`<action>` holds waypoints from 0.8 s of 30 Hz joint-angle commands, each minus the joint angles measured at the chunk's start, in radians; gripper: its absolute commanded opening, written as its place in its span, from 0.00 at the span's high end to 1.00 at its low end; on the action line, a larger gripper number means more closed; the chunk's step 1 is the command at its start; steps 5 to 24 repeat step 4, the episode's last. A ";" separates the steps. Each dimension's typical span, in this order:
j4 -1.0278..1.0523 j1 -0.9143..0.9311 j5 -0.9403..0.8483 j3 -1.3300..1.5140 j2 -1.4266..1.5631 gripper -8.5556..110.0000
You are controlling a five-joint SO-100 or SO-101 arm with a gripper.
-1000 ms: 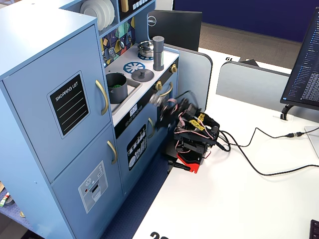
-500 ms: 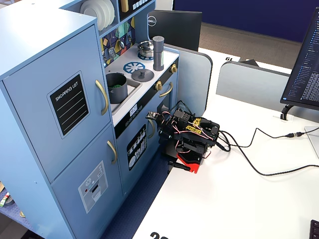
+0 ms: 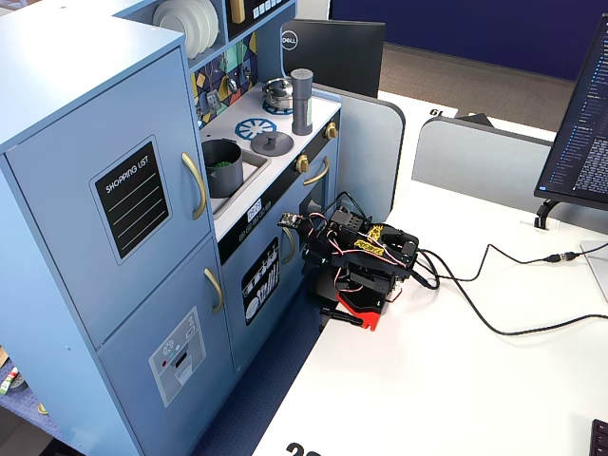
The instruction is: Put salt in the gray recipient
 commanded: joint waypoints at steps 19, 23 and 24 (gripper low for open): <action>0.005 0.008 0.006 -0.005 0.006 0.88; 0.005 0.008 0.006 -0.005 0.006 0.88; 0.005 0.008 0.006 -0.005 0.006 0.88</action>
